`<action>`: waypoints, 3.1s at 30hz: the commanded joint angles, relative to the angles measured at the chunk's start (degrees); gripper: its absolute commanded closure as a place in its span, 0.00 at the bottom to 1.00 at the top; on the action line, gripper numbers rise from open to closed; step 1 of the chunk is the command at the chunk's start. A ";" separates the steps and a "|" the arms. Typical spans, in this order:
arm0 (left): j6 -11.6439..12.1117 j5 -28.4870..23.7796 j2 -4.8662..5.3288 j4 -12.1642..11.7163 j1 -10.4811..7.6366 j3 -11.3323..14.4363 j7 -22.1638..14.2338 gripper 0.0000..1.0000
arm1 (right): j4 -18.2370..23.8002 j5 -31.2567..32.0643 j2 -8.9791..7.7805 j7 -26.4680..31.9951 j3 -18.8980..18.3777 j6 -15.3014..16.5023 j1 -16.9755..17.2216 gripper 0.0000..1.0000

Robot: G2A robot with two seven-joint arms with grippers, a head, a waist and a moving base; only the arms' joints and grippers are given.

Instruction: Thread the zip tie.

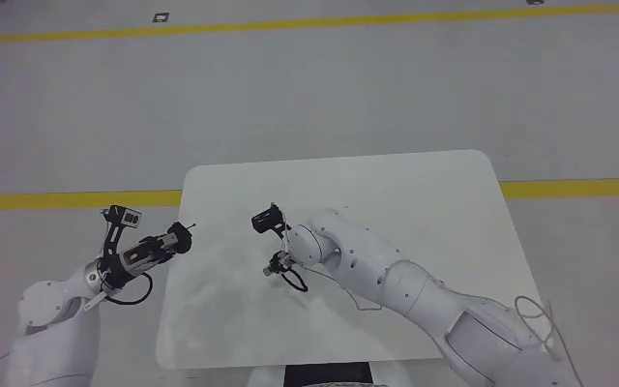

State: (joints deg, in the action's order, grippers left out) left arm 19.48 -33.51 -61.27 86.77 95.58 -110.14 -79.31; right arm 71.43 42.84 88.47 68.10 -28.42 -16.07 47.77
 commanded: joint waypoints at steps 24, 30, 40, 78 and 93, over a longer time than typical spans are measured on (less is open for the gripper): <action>0.00 0.00 0.00 0.00 0.00 0.00 0.00 1.00 | -9.35 -0.13 4.14 -0.87 1.44 1.11 -4.06 0.64; 0.00 0.00 0.00 0.00 0.00 0.00 0.00 1.00 | -10.38 1.26 4.46 -0.51 1.49 0.48 -3.87 0.65; 0.00 0.00 0.00 0.00 0.00 0.00 0.00 1.00 | -11.89 3.09 4.99 0.84 1.44 -0.09 -3.48 0.73; 0.00 0.00 0.00 0.00 0.00 0.00 0.00 1.00 | -21.29 4.70 9.35 0.02 1.76 0.49 -4.31 0.82; 0.00 0.00 0.00 0.00 0.00 0.00 0.00 1.00 | -21.13 8.31 10.22 -0.26 1.38 -1.76 -4.18 0.80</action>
State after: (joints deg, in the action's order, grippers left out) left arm 19.48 -33.51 -61.27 86.77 95.58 -110.14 -79.31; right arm 50.32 50.97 98.65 67.81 -26.97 -17.69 43.55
